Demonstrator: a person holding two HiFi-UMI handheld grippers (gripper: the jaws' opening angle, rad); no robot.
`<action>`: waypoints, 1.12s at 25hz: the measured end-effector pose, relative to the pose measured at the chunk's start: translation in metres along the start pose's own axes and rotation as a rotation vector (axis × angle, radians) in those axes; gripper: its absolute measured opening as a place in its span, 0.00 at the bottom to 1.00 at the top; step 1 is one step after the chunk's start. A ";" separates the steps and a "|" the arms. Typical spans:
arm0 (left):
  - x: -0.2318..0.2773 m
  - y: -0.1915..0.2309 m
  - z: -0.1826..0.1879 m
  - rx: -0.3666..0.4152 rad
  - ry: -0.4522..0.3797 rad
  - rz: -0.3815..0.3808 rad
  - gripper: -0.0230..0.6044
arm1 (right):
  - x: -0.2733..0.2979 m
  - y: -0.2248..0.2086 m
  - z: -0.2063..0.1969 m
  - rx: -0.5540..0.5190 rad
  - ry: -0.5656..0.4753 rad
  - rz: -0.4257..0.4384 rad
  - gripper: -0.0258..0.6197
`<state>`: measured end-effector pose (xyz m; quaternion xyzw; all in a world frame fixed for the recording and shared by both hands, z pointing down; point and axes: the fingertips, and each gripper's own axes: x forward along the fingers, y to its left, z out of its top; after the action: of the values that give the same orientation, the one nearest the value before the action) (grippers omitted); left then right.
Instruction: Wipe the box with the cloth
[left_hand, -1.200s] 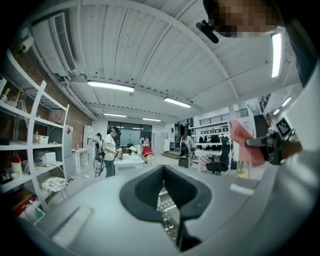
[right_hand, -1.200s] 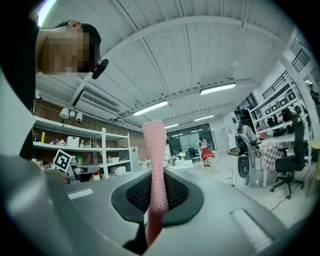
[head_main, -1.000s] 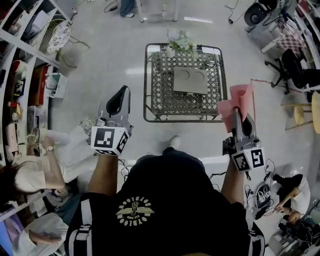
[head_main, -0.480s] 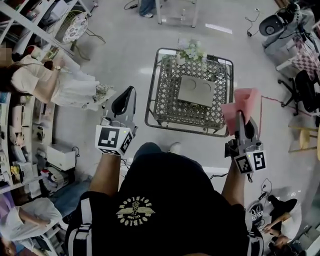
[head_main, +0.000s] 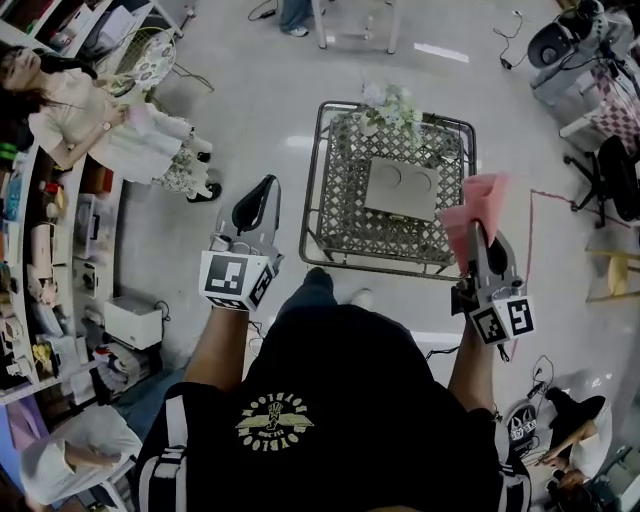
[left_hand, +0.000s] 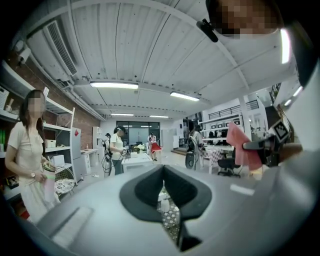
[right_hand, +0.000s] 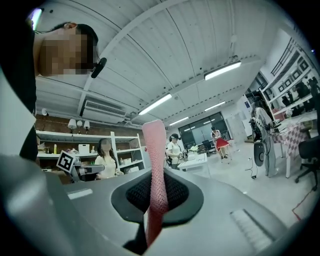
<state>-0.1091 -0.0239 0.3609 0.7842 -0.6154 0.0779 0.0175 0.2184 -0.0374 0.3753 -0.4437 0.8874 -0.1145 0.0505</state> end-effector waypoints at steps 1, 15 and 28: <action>0.007 0.004 -0.002 -0.002 0.001 -0.011 0.04 | 0.006 0.000 -0.003 0.004 0.005 -0.007 0.07; 0.101 0.088 -0.036 -0.062 0.051 -0.190 0.04 | 0.126 0.033 -0.044 0.013 0.113 -0.097 0.07; 0.151 0.093 -0.071 -0.092 0.096 -0.261 0.04 | 0.193 -0.012 -0.183 0.070 0.362 -0.114 0.07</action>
<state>-0.1717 -0.1832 0.4463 0.8512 -0.5097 0.0840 0.0929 0.0761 -0.1697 0.5576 -0.4633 0.8509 -0.2261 -0.1013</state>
